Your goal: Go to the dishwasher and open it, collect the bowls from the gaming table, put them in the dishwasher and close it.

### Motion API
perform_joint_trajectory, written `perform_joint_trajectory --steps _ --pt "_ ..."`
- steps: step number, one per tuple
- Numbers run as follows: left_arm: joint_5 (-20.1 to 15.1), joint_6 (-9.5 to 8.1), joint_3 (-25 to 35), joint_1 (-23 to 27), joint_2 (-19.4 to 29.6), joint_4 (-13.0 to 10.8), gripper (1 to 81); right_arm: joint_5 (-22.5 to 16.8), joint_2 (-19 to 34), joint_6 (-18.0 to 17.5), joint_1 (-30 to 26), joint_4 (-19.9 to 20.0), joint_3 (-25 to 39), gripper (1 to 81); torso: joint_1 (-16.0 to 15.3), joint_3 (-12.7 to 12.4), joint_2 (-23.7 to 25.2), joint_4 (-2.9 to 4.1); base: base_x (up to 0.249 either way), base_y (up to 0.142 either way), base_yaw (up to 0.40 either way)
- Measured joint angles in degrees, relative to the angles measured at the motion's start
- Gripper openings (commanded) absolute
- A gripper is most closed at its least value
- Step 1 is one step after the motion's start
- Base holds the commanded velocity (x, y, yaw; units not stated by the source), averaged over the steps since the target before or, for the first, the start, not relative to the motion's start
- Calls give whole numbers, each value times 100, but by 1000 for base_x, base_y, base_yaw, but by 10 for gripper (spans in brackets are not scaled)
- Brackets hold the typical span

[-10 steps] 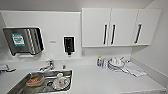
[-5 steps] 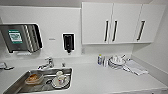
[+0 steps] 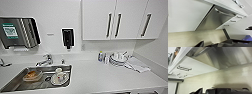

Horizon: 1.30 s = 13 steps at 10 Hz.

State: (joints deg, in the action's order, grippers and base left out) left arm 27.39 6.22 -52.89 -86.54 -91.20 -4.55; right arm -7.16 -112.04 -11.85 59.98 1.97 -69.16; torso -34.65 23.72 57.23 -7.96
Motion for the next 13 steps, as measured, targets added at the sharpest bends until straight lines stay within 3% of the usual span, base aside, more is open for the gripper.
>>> perform_joint_trajectory --steps 4,7,10,13 --pt "226 -2 -55 -1 73 0 811 7 328 -44 -161 254 284 811 -531 5 855 0 0 0 0" --pt "223 -5 -55 -1 71 -2 811 -26 523 -798 -419 670 343 811 -922 2 1486 0 0 0 0" --pt "218 -5 -55 -4 55 -2 811 -100 702 -1822 -942 907 466 811 -1326 2 2138 0 0 0 0" --pt "218 -5 -20 -17 55 -2 811 -588 816 -2536 -1618 957 563 811 -1726 0 2785 0 0 0 0"
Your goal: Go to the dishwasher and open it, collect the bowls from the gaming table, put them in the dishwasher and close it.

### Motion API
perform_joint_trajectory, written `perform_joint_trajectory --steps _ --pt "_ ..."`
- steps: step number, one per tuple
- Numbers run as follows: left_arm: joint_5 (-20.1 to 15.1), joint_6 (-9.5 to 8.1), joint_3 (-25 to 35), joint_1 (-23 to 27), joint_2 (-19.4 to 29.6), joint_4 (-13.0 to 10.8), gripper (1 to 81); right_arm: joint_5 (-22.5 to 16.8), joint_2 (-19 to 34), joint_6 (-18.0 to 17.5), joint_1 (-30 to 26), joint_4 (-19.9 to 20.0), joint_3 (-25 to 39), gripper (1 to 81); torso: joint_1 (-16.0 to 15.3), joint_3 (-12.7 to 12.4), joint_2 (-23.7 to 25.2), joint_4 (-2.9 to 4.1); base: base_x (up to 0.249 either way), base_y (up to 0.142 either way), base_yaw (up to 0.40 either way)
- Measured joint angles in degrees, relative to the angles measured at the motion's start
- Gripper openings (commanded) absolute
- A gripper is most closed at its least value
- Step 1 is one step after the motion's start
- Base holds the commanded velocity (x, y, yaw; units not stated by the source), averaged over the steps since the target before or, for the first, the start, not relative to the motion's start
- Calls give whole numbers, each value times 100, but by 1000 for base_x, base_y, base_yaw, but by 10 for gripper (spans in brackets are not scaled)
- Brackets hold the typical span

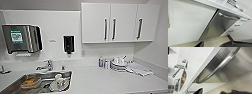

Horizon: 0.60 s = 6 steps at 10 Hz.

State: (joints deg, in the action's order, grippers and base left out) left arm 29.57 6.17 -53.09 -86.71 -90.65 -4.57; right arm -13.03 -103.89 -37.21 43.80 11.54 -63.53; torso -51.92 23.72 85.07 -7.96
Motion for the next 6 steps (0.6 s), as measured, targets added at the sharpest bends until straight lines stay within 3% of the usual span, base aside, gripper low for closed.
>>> perform_joint_trajectory --steps 2,4,6 --pt "-4 2 26 -2 -26 -39 811 -330 13 -151 -48 -20 11 811 -166 70 280 0 0 0 0" --pt "7 2 30 -2 -30 -83 811 -347 -22 -163 -59 -22 22 811 -223 383 363 0 0 0 0" --pt "156 0 15 2 -30 -80 811 -333 -145 -163 -84 -20 22 811 -248 512 383 0 0 0 0"
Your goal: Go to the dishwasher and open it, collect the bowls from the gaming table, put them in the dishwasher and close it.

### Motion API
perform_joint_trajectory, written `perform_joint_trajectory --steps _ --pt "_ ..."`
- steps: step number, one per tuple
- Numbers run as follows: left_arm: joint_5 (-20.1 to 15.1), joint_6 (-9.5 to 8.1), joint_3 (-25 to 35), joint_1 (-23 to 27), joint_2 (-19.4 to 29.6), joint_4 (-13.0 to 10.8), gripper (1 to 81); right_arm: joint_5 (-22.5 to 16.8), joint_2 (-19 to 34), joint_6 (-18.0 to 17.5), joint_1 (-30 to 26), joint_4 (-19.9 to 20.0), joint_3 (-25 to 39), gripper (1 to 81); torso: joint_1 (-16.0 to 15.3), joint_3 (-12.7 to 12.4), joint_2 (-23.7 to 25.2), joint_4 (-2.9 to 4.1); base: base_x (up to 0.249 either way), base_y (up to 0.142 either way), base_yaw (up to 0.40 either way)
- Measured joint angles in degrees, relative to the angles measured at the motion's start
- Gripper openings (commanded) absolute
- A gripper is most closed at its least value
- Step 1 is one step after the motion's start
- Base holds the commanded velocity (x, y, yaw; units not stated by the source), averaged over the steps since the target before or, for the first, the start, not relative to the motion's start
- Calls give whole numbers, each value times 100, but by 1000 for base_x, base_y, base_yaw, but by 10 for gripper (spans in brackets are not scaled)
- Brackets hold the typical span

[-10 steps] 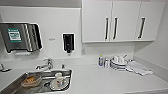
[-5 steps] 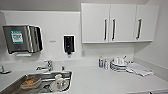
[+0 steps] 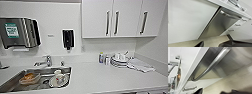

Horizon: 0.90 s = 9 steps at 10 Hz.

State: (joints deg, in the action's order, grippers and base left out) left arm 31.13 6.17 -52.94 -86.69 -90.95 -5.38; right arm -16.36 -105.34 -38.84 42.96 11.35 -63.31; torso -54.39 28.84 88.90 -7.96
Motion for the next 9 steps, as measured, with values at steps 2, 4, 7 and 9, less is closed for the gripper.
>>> perform_joint_trajectory --steps 2,4,7,9 --pt "21 0 -33 -5 -11 -5 811 -10 -54 1 -63 0 2 811 -2 2 2 0 0 0 0" --pt "216 0 -41 0 -15 -258 811 -12 -221 -5 -212 5 -41 811 -2 2 5 0 0 0 0" --pt "325 -44 35 78 -77 -413 811 -20 -441 -7 -252 2 -386 811 -2 171 5 0 0 0 0" --pt "325 -249 33 411 -69 -429 811 -21 -644 -11 -263 5 -463 811 -4 551 6 0 0 0 0"
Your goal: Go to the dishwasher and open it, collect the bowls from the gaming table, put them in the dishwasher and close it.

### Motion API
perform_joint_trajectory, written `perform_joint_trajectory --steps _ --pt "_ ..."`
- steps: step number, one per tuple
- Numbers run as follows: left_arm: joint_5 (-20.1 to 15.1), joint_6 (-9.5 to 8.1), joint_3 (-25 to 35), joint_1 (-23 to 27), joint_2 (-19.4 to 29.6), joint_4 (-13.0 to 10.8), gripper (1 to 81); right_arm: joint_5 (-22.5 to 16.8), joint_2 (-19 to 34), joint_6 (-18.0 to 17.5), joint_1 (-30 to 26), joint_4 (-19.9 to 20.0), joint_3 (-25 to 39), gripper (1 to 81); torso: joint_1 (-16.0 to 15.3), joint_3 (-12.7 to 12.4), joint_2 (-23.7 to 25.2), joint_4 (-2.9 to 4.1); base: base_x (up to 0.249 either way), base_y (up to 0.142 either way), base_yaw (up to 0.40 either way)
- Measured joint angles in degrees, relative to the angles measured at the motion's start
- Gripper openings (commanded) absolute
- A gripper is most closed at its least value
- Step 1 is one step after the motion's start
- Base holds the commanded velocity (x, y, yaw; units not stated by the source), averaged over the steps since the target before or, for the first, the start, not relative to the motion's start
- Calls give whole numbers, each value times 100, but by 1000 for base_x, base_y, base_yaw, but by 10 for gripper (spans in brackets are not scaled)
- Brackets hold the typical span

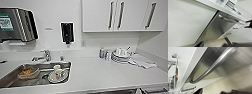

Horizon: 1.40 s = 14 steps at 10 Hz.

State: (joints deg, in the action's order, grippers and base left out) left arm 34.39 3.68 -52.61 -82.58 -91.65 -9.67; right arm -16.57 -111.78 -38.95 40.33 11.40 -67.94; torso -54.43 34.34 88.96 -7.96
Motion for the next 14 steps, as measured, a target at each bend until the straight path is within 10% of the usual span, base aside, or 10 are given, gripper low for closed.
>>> perform_joint_trajectory --steps 3,9,14 --pt "-308 -313 22 592 183 -4 811 15 -82 6 -50 -2 -72 811 -2 531 -4 0 0 0 0" --pt "-1054 -500 730 1178 524 -819 811 155 -239 0 -221 0 -69 811 -7 601 -6 0 0 0 0" --pt "-1181 -500 684 1178 394 -868 811 152 -697 -761 -450 349 -612 811 -9 603 -6 0 0 0 0"
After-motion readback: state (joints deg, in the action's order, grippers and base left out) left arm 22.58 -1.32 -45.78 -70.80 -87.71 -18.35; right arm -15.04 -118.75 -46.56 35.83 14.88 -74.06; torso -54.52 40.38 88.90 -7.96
